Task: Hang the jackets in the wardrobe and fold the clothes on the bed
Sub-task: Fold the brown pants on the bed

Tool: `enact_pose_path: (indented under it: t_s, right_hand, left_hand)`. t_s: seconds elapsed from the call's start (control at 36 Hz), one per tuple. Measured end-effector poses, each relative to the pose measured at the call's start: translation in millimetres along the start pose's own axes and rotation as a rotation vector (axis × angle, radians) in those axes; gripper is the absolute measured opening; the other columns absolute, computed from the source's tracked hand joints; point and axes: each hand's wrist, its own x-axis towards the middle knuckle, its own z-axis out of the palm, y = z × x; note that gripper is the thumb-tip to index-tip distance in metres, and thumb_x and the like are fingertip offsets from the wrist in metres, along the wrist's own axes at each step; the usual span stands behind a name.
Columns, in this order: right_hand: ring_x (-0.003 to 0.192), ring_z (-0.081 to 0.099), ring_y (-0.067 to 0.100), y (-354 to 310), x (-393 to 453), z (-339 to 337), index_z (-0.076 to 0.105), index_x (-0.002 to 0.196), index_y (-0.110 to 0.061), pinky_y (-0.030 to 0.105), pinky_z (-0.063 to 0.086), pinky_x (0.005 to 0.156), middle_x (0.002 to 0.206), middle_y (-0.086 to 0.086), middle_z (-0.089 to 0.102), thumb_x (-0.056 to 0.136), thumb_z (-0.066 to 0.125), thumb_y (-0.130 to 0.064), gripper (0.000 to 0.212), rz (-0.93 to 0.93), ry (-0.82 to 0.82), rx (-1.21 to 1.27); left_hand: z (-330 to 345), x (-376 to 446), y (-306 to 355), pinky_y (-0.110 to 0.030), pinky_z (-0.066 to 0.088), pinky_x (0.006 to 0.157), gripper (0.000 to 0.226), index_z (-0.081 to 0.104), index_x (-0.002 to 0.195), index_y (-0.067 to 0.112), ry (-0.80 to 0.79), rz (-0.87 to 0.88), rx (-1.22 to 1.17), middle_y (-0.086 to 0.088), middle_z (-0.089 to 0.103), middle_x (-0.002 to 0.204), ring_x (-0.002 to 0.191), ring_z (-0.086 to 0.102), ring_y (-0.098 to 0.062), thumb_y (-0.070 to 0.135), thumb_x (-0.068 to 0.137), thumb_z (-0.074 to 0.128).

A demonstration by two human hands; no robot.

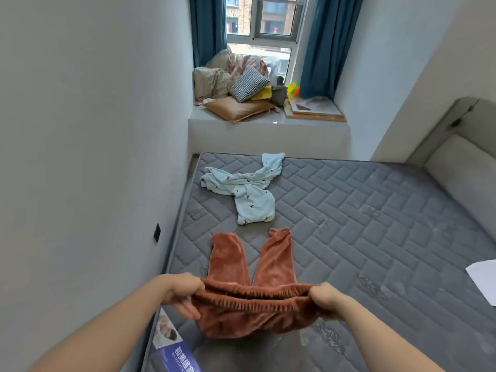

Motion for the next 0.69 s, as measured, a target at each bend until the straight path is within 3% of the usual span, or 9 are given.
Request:
enact_pose_path:
  t_s: [0.11, 0.19, 0.25, 0.31, 0.39, 0.47, 0.56, 0.58, 0.69]
  right_hand:
    - [0.078, 0.075, 0.037, -27, -5, -15, 0.066, 0.119, -0.002, 0.033, 0.058, 0.048, 0.105, 0.021, 0.068, 0.102, 0.040, -0.009, 0.033, 0.001, -0.005, 0.287]
    - [0.091, 0.073, 0.040, -72, -11, -55, 0.065, 0.122, -0.002, 0.045, 0.064, 0.072, 0.107, 0.021, 0.071, 0.103, 0.044, -0.009, 0.029, -0.103, 0.047, 0.387]
    - [0.092, 0.074, 0.039, -109, -18, -93, 0.065, 0.125, -0.004, 0.047, 0.063, 0.081, 0.111, 0.020, 0.071, 0.103, 0.050, -0.011, 0.027, -0.214, 0.118, 0.423]
    - [0.083, 0.073, 0.029, -149, -32, -133, 0.067, 0.125, -0.007, 0.039, 0.062, 0.075, 0.103, 0.014, 0.073, 0.100, 0.060, -0.011, 0.026, -0.355, 0.175, 0.507]
    - [0.088, 0.072, 0.017, -210, -63, -194, 0.066, 0.127, -0.011, 0.035, 0.060, 0.076, 0.102, 0.005, 0.075, 0.103, 0.042, -0.008, 0.034, -0.549, 0.225, 0.655]
    - [0.102, 0.072, 0.026, -267, -98, -254, 0.069, 0.123, -0.006, 0.040, 0.061, 0.090, 0.118, 0.013, 0.072, 0.100, 0.035, -0.002, 0.042, -0.757, 0.331, 0.791]
    - [0.096, 0.075, 0.027, -304, -130, -302, 0.073, 0.112, 0.001, 0.035, 0.061, 0.089, 0.111, 0.019, 0.074, 0.089, 0.037, 0.009, 0.044, -0.949, 0.450, 0.801]
    - [0.104, 0.073, 0.029, -312, -137, -316, 0.070, 0.115, 0.003, 0.037, 0.059, 0.094, 0.114, 0.019, 0.072, 0.087, 0.040, 0.010, 0.041, -0.983, 0.521, 0.780]
    - [0.115, 0.066, 0.023, -327, -162, -355, 0.059, 0.113, -0.004, 0.038, 0.059, 0.094, 0.119, 0.011, 0.062, 0.086, 0.052, 0.002, 0.029, -1.077, 0.721, 0.702]
  left_hand:
    - [-15, 1, 23, -0.038, 0.063, 0.062, 0.034, 0.048, 0.134, 0.001, 0.078, 0.084, -0.308, -0.028, 0.070, 0.107, 0.084, 0.076, -0.038, 0.002, 0.102, 0.037]
    - [-43, -16, 77, -0.037, 0.064, 0.062, 0.035, 0.054, 0.132, 0.003, 0.185, 0.241, -0.438, -0.022, 0.070, 0.105, 0.082, 0.073, -0.033, 0.000, 0.104, 0.032]
    - [-63, -40, 121, -0.033, 0.061, 0.065, 0.036, 0.063, 0.117, 0.007, 0.251, 0.355, -0.435, -0.011, 0.074, 0.090, 0.073, 0.071, -0.022, 0.000, 0.103, 0.031]
    - [-82, -72, 169, -0.030, 0.056, 0.062, 0.037, 0.064, 0.093, 0.010, 0.317, 0.477, -0.436, -0.001, 0.073, 0.064, 0.057, 0.068, -0.015, -0.004, 0.099, 0.031]
    - [-107, -128, 244, -0.020, 0.051, 0.042, 0.041, 0.063, 0.081, 0.013, 0.444, 0.691, -0.469, 0.000, 0.069, 0.059, 0.043, 0.063, -0.009, -0.008, 0.097, 0.032]
    - [-134, -187, 318, -0.018, 0.053, 0.046, 0.037, 0.065, 0.079, 0.014, 0.564, 0.915, -0.517, 0.001, 0.071, 0.064, 0.059, 0.066, -0.014, -0.007, 0.095, 0.040]
    - [-158, -239, 373, -0.031, 0.061, 0.079, 0.021, 0.072, 0.099, 0.006, 0.733, 1.081, -0.456, -0.009, 0.074, 0.098, 0.094, 0.067, -0.025, 0.000, 0.082, 0.061]
    - [-164, -254, 386, -0.034, 0.059, 0.085, 0.033, 0.069, 0.109, 0.006, 0.799, 1.116, -0.430, -0.008, 0.070, 0.109, 0.100, 0.065, -0.023, 0.003, 0.076, 0.069]
    - [-165, -300, 410, -0.020, 0.048, 0.071, 0.034, 0.053, 0.107, 0.021, 0.978, 1.259, -0.330, 0.009, 0.059, 0.100, 0.090, 0.055, -0.004, 0.004, 0.078, 0.058]
